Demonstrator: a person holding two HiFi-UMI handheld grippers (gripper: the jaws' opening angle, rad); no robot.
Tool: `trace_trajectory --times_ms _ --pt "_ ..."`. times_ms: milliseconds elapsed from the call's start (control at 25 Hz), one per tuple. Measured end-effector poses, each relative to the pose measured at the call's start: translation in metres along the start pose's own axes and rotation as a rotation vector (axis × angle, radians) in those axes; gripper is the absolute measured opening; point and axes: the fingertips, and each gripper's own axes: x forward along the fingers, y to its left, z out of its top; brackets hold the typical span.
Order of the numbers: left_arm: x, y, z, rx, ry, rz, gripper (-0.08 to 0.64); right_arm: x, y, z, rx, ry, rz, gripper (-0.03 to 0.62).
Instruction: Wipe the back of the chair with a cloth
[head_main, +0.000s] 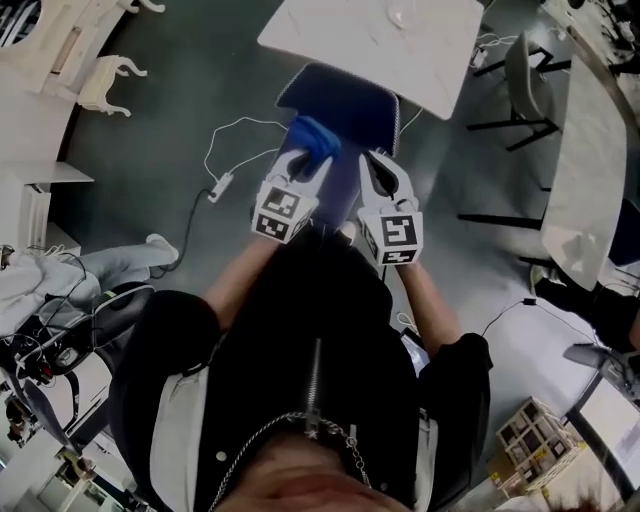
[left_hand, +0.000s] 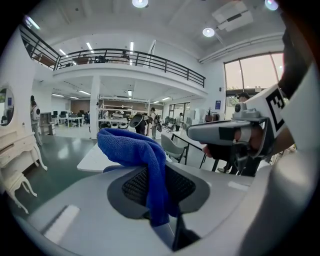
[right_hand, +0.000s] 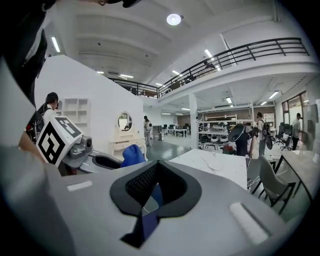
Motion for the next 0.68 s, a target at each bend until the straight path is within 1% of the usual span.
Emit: trace_trajectory --times_ms 160,360,680 --pt "0.002 0.008 0.009 0.005 -0.025 0.007 0.086 0.008 -0.006 0.002 0.008 -0.007 -0.005 0.002" --pt "0.001 0.013 0.014 -0.003 -0.028 0.016 0.086 0.011 -0.006 0.005 0.005 -0.004 -0.01 0.0" --pt "-0.003 0.003 0.017 -0.003 -0.033 0.017 0.086 0.003 -0.009 0.01 -0.006 0.003 -0.005 0.0"
